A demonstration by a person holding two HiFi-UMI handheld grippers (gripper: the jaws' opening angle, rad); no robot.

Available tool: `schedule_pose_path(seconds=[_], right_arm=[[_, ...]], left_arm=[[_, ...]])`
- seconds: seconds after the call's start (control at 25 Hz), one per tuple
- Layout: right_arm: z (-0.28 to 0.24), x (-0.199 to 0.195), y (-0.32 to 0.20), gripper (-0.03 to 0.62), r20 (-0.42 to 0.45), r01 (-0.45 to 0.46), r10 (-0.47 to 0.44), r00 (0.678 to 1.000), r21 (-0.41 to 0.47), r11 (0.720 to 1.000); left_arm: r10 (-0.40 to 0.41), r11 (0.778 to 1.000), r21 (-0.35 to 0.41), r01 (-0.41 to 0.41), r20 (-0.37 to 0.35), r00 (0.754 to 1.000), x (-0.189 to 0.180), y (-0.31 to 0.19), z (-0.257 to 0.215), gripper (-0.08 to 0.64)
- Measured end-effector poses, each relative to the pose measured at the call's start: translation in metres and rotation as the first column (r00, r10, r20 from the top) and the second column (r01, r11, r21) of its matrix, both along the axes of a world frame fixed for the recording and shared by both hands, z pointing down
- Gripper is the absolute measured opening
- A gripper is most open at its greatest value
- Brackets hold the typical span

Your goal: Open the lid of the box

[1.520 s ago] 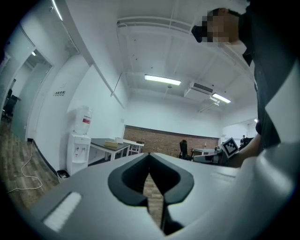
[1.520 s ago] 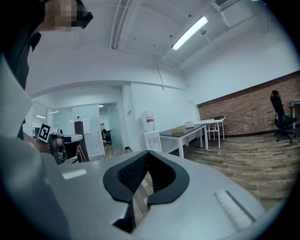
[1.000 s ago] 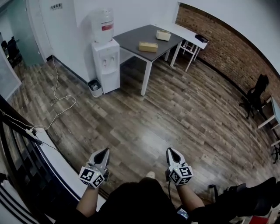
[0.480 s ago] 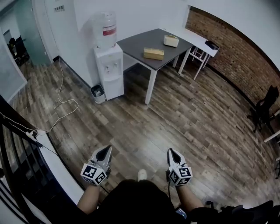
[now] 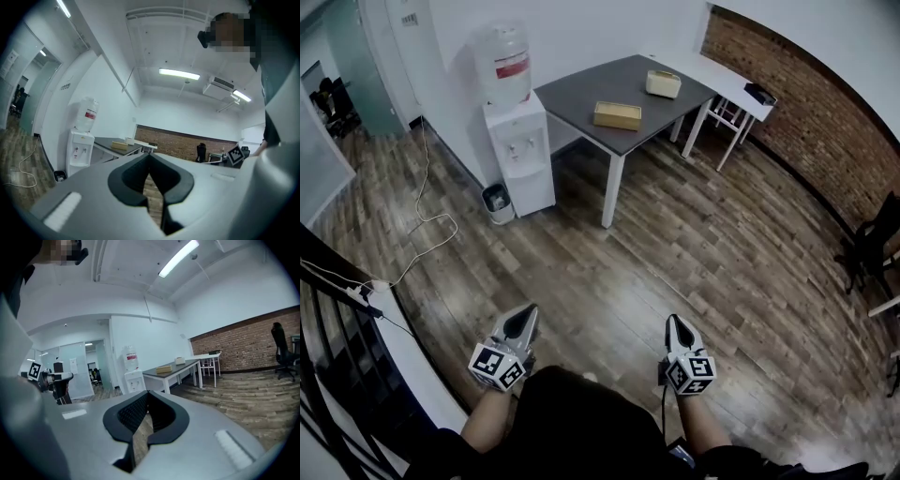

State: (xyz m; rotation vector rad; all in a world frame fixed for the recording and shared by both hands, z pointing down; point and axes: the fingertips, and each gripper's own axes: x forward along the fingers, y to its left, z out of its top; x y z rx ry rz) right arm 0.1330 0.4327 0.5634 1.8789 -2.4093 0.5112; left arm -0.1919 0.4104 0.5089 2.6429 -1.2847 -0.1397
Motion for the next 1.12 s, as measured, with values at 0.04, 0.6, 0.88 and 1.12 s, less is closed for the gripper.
schedule_pose_path(seconds=[0.04,0.6,0.88,1.12], right_arm=[[0.001,0.005,-0.002,0.003,0.010,-0.008,0.008,1.000,0.002,1.000],[0.006,0.012,-0.074,0.003,-0.010,-0.053,0.052,0.999,-0.022,0.998],[-0.009,0.005,-0.150,0.003,-0.030,-0.085,0.085,0.996,0.010,0.996],[-0.018,-0.020,-0.216,0.003,-0.032,-0.054,0.055,0.998,0.010,0.998]], left_arm=[[0.006,1.000,-0.009,-0.006,-0.002,1.000,0.004,-0.003,0.001,0.000],[0.095,0.995,-0.030,-0.097,-0.061,0.994,0.031,-0.124,0.009,0.000],[0.153,0.988,0.038,-0.151,-0.060,0.986,0.043,-0.213,-0.008,0.000],[0.176,0.984,0.031,-0.175,-0.051,0.983,0.023,-0.265,-0.009,0.000]])
